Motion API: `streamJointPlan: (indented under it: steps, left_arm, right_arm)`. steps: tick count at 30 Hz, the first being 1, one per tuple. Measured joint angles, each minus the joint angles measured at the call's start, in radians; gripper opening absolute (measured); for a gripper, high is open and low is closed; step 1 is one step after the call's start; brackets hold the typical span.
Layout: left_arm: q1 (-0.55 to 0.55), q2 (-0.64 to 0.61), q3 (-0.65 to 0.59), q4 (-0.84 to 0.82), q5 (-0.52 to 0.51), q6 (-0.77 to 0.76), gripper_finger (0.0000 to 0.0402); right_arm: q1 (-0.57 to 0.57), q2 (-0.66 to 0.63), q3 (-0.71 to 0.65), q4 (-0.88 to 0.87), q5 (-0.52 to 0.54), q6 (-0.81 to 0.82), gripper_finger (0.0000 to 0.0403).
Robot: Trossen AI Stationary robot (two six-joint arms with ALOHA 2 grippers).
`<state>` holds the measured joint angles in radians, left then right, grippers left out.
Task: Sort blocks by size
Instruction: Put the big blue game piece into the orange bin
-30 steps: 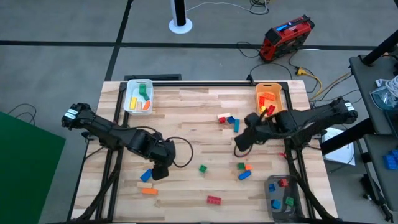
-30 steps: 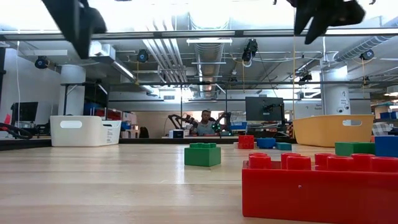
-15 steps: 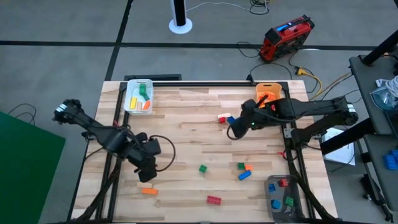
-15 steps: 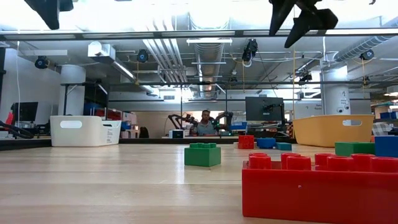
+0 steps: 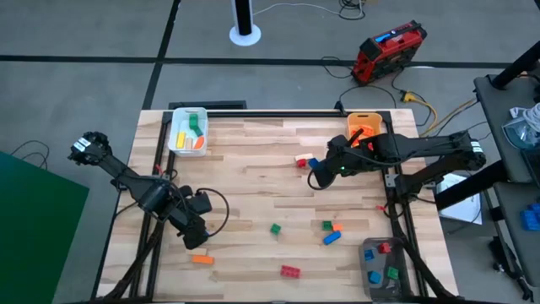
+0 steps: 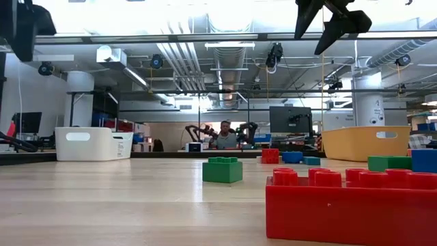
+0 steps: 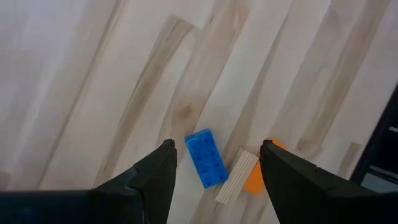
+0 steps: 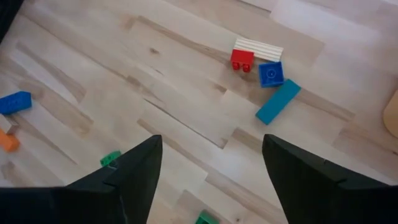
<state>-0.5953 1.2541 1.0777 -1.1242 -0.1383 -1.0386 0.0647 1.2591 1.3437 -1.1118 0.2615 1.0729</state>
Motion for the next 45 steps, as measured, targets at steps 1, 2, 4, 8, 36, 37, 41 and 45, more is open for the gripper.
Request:
streamJointPlan:
  steps: [1, 2, 4, 8, 36, 37, 41, 45]
  left_arm:
    - [0.0, 0.0, -0.007, 0.005, 0.0, 0.0, 0.0206]
    - [0.0, 0.002, -0.011, 0.009, 0.0, 0.0, 0.0206]
    - [0.0, 0.006, -0.013, 0.014, 0.0, 0.0, 0.0206]
    - [0.0, 0.007, -0.014, 0.015, 0.0, 0.002, 0.0206]
    - [-0.05, 0.156, -0.237, 0.269, 0.078, -0.342, 0.0206]
    - [-0.05, 0.179, -0.233, 0.269, 0.086, -0.346, 0.0206]
    - [-0.05, 0.251, -0.225, 0.286, 0.115, -0.349, 0.0206]
    - [-0.055, 0.297, -0.225, 0.29, 0.13, -0.347, 0.0206]
  right_arm:
    - [0.0, 0.0, 0.0, 0.0, 0.0, 0.0, 0.0268]
    - [0.0, 0.0, 0.0, 0.0, 0.0, 0.0, 0.0266]
    - [0.0, 0.0, 0.0, 0.0, -0.001, 0.0, 0.0263]
    - [0.0, 0.0, 0.0, 0.0, -0.001, 0.006, 0.0262]
    - [0.0, 0.001, -0.018, -0.001, -0.007, 0.0, 0.0295]
    - [0.0, 0.002, -0.018, -0.001, -0.007, 0.0, 0.0295]
    - [0.0, 0.002, -0.018, -0.001, -0.007, 0.0, 0.03]
    - [0.0, 0.002, -0.018, -0.001, -0.007, 0.004, 0.0307]
